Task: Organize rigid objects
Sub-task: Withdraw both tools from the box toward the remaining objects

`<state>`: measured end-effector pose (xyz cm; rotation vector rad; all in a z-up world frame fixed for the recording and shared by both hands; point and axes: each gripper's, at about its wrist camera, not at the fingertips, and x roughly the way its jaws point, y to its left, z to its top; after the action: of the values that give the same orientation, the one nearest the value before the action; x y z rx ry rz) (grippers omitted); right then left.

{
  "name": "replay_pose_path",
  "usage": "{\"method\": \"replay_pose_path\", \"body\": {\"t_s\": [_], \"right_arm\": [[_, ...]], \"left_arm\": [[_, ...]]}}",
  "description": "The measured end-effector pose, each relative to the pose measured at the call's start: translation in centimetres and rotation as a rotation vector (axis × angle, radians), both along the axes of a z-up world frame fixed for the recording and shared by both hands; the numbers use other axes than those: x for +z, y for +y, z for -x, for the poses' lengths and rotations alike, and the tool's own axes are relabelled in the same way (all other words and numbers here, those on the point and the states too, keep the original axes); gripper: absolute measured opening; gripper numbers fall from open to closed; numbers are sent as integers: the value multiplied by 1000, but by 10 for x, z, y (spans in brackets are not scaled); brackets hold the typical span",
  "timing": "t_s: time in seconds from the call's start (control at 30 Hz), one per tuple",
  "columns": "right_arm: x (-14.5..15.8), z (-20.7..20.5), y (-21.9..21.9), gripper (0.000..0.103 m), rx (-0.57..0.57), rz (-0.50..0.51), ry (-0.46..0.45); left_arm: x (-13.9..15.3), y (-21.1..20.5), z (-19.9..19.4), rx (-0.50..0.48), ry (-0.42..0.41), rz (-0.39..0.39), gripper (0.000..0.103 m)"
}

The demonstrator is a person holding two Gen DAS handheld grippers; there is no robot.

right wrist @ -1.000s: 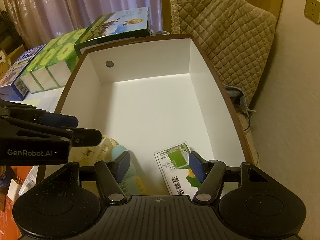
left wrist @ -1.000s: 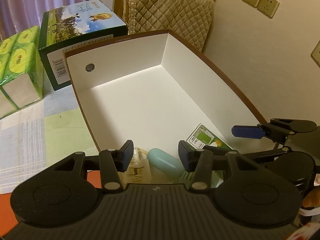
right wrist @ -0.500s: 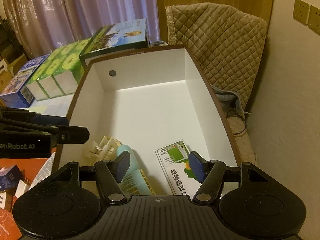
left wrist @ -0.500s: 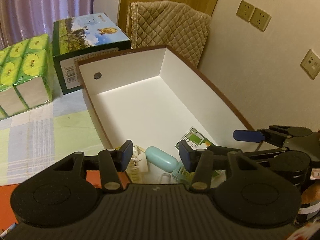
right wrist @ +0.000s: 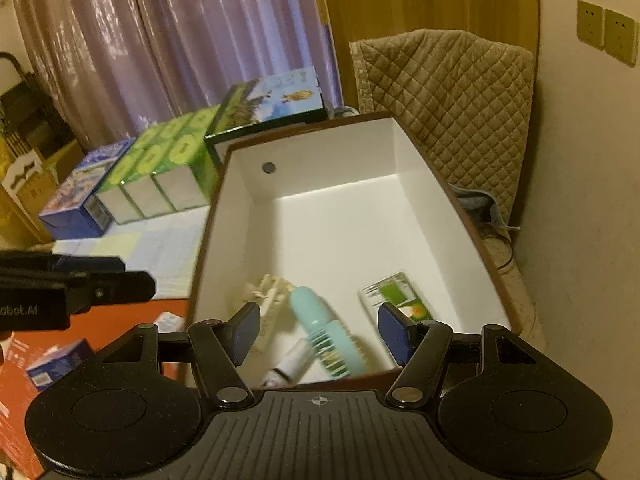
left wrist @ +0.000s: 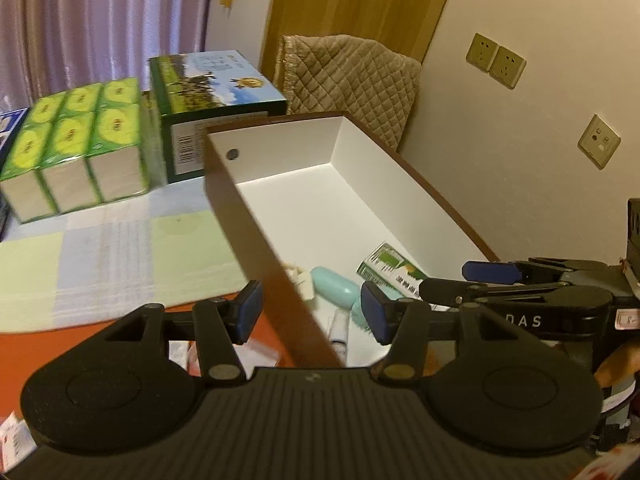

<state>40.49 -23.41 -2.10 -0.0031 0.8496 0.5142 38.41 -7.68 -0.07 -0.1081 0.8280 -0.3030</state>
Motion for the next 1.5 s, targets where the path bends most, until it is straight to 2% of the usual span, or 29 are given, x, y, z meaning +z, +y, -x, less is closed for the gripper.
{"method": "replay_pose_path", "body": {"t_s": [0.4, 0.7, 1.07, 1.5], "right_arm": [[1, 55, 26, 63, 72, -32, 6], [-13, 91, 61, 63, 171, 4, -1], [-29, 113, 93, 63, 233, 18, 36], [-48, 120, 118, 63, 268, 47, 68]], "left_arm": [[3, 61, 65, 97, -2, -2, 50], [-8, 95, 100, 147, 22, -17, 50], [-17, 132, 126, 217, 63, -5, 50], [-36, 170, 154, 312, 81, -34, 50]]}}
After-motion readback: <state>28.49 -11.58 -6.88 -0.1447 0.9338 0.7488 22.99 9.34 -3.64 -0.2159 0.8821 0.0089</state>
